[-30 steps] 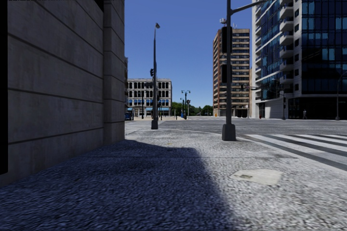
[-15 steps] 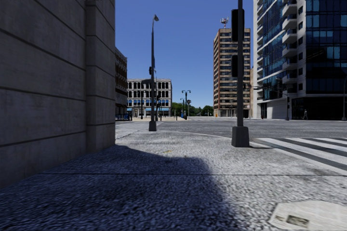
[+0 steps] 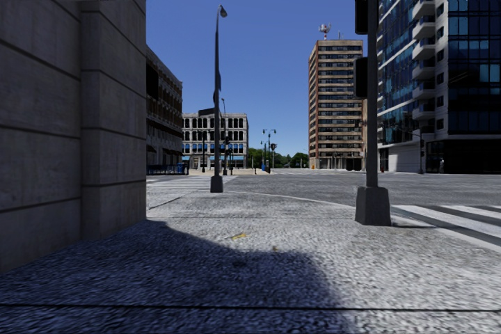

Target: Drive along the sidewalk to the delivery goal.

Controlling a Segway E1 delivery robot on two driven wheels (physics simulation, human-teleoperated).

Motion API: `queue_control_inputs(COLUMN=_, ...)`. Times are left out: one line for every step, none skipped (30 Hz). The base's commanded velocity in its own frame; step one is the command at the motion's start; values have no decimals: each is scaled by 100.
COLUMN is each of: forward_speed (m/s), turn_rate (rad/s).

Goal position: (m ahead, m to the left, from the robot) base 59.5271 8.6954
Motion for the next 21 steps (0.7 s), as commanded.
queue_control_inputs(forward_speed=197, turn_rate=0)
queue_control_inputs(forward_speed=197, turn_rate=0)
queue_control_inputs(forward_speed=197, turn_rate=0)
queue_control_inputs(forward_speed=197, turn_rate=0)
queue_control_inputs(forward_speed=197, turn_rate=0)
queue_control_inputs(forward_speed=197, turn_rate=0)
queue_control_inputs(forward_speed=197, turn_rate=0)
queue_control_inputs(forward_speed=197, turn_rate=0)
queue_control_inputs(forward_speed=197, turn_rate=0)
queue_control_inputs(forward_speed=197, turn_rate=0)
queue_control_inputs(forward_speed=197, turn_rate=0)
queue_control_inputs(forward_speed=197, turn_rate=0)
queue_control_inputs(forward_speed=197, turn_rate=0)
queue_control_inputs(forward_speed=197, turn_rate=0)
queue_control_inputs(forward_speed=197, turn_rate=0)
queue_control_inputs(forward_speed=197, turn_rate=0)
queue_control_inputs(forward_speed=197, turn_rate=0)
queue_control_inputs(forward_speed=197, turn_rate=0)
queue_control_inputs(forward_speed=197, turn_rate=0)
queue_control_inputs(forward_speed=197, turn_rate=0)
queue_control_inputs(forward_speed=197, turn_rate=0)
